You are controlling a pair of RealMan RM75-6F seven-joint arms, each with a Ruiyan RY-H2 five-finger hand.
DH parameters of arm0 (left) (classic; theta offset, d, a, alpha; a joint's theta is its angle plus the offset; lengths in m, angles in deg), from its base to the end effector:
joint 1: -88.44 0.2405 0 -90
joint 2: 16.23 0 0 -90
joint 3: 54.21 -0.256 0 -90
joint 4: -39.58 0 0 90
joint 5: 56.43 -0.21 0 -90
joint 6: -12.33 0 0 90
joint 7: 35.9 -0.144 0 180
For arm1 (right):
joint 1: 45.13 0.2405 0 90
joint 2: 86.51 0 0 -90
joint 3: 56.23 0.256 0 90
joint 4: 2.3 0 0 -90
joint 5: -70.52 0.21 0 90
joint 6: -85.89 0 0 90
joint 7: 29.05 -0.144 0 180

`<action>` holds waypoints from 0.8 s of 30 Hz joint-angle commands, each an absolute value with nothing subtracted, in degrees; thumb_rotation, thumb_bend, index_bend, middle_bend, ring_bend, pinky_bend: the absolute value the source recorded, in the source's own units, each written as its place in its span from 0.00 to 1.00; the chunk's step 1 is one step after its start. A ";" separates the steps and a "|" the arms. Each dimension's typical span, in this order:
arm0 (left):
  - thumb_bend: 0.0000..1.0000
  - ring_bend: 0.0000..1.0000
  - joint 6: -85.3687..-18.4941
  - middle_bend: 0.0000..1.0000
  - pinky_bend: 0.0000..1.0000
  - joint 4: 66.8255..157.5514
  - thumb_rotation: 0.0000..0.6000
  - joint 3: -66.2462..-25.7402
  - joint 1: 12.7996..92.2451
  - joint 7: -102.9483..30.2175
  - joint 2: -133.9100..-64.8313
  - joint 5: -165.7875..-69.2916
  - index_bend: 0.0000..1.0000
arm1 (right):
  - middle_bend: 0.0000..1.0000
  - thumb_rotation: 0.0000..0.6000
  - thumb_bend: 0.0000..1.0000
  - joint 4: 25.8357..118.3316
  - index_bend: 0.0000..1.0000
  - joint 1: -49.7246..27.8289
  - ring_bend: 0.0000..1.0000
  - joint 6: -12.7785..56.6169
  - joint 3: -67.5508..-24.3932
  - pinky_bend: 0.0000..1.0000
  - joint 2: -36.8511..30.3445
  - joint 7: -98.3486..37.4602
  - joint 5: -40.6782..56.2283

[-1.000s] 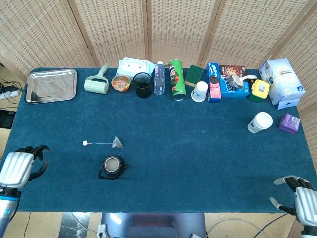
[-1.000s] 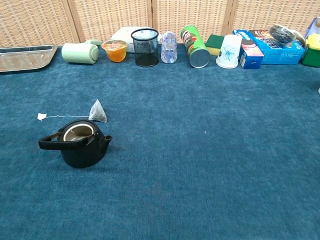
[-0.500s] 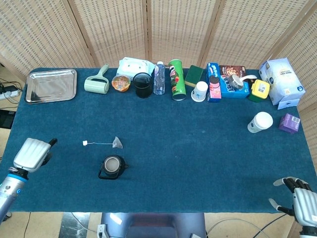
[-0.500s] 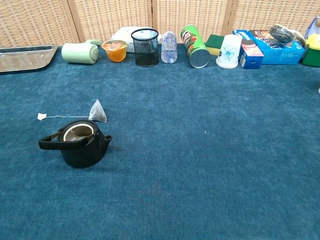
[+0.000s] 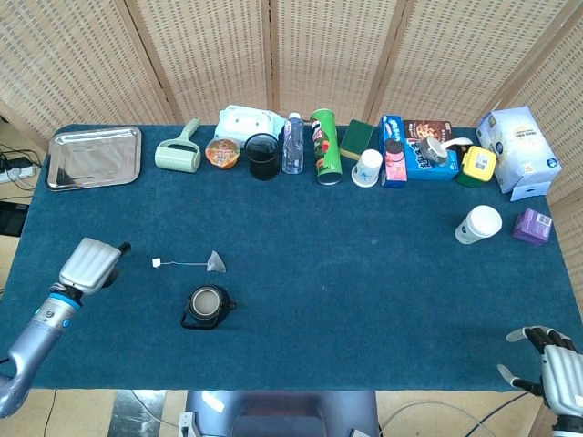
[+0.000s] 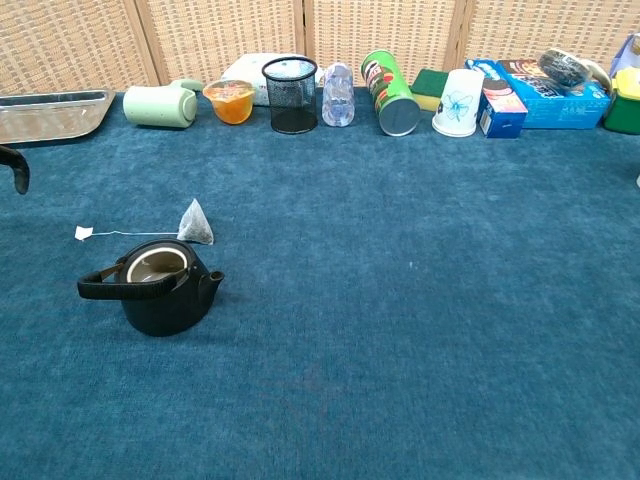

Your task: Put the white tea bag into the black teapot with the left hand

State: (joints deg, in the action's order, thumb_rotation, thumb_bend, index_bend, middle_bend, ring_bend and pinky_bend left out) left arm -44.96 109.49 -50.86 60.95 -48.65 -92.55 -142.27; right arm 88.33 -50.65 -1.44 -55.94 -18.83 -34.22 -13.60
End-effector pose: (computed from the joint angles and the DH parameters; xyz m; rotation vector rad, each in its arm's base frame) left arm -0.3046 0.3121 0.0740 -1.8941 -0.5960 -0.5403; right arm -0.3427 -0.1117 0.1425 1.2011 -1.1100 0.8389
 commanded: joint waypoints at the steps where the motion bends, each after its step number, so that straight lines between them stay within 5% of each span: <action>1: 0.36 0.95 -44.33 1.00 0.91 107.34 1.00 -50.71 59.93 -47.37 -94.55 -141.77 0.41 | 0.40 1.00 0.22 88.62 0.42 -50.60 0.29 -1.23 -55.74 0.25 -18.90 -33.86 -13.18; 24: 0.35 0.96 -40.13 1.00 0.91 98.16 1.00 -51.02 55.67 -45.59 -102.45 -139.03 0.49 | 0.40 1.00 0.22 89.09 0.42 -51.27 0.29 -1.16 -54.86 0.25 -19.29 -33.54 -10.81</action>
